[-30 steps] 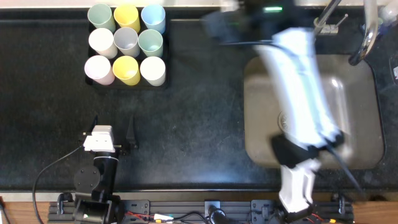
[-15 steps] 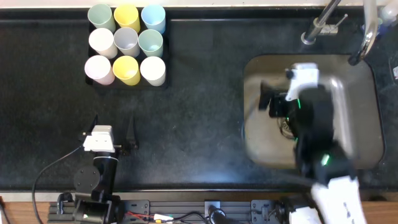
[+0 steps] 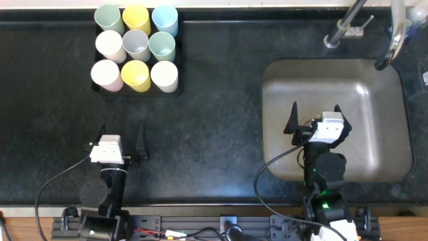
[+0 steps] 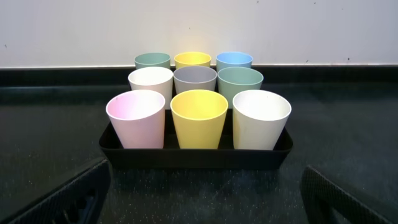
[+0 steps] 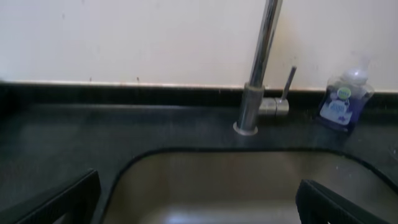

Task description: Store Cups

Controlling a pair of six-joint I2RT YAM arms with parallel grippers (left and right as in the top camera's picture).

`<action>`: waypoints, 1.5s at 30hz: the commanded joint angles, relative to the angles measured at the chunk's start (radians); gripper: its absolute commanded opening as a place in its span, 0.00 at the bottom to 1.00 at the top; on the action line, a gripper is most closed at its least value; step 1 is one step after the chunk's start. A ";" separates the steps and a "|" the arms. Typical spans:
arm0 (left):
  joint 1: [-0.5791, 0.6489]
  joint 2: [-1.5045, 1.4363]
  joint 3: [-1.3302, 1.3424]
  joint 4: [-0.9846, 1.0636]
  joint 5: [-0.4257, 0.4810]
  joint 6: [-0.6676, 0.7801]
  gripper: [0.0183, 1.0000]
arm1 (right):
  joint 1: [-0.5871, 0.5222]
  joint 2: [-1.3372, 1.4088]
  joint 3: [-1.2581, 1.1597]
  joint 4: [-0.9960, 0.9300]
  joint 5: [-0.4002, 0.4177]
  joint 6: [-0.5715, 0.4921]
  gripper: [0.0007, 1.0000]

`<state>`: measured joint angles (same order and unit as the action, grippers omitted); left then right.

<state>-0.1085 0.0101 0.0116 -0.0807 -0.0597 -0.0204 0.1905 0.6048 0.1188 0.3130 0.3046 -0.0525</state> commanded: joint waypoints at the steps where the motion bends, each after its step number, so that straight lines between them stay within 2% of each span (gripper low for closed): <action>1: 0.009 -0.008 -0.004 0.002 0.006 -0.003 1.00 | -0.006 -0.022 -0.021 0.002 0.018 -0.007 1.00; 4: 0.009 -0.008 -0.004 0.002 0.006 -0.003 1.00 | -0.034 -0.105 -0.021 -0.079 0.017 -0.007 1.00; 12: 0.009 -0.008 -0.004 0.002 0.006 -0.003 1.00 | -0.095 -0.448 -0.035 -0.503 0.018 -0.007 1.00; 16: 0.009 -0.008 -0.004 0.002 0.006 -0.003 1.00 | -0.096 -0.535 -0.036 -0.569 0.018 -0.007 1.00; 33: 0.009 -0.008 -0.004 0.002 0.006 -0.003 1.00 | -0.101 -0.602 -0.039 -0.565 0.018 -0.007 1.00; 39: 0.009 -0.008 -0.004 0.002 0.006 -0.003 1.00 | -0.139 -0.602 -0.039 -0.564 0.018 -0.007 1.00; 41: 0.009 -0.008 -0.004 0.002 0.006 -0.003 1.00 | -0.142 -0.602 -0.049 -0.524 0.018 -0.007 1.00; 43: 0.009 -0.008 -0.004 0.002 0.006 -0.003 1.00 | -0.143 -0.602 -0.119 -0.328 0.018 -0.007 1.00; 45: 0.009 -0.008 -0.004 0.002 0.006 -0.003 1.00 | -0.145 -0.602 -0.115 -0.359 0.002 -0.007 1.00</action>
<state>-0.1085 0.0101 0.0116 -0.0807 -0.0597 -0.0204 0.0521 0.0124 0.0360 -0.0547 0.3183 -0.0559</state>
